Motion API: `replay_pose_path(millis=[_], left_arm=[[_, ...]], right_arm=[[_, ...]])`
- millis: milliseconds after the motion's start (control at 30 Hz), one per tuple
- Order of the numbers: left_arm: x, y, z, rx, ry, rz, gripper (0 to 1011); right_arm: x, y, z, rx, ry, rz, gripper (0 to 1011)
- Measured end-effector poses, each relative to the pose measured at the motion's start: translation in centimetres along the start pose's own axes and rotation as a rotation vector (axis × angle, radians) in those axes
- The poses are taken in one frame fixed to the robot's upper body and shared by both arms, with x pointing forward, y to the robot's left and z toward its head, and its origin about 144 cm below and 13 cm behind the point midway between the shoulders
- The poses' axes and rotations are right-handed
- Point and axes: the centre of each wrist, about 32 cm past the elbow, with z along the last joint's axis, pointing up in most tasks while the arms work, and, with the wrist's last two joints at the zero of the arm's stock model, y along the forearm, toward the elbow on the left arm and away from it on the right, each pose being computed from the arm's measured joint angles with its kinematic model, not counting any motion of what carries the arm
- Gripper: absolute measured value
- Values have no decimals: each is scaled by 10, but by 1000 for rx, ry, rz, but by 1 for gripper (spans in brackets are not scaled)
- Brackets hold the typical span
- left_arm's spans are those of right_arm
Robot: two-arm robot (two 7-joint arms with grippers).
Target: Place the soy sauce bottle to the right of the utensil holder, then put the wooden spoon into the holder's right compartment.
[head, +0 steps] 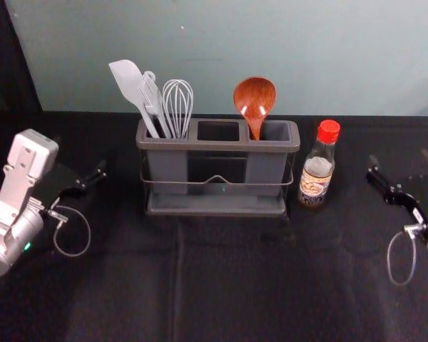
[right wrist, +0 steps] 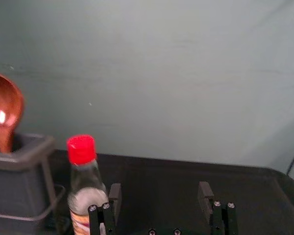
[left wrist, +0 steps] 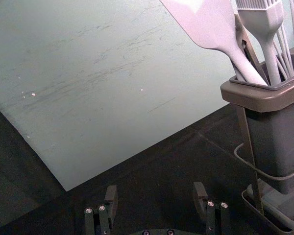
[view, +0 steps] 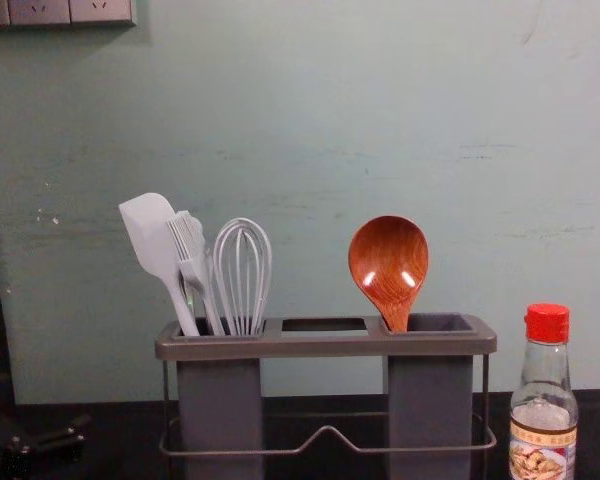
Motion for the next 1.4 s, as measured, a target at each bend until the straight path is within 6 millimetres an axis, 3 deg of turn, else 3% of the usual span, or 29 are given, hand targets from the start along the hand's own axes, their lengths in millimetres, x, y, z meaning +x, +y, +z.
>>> replay_pose_path(millis=[400,1400], left_arm=[[0,0,0,0,0,0,1005],[0,0,0,0,0,0,1005]], right_arm=[[-1,11,-30,-105,8,-14,1002],[-1,14,-32,-112,0,9,1003]])
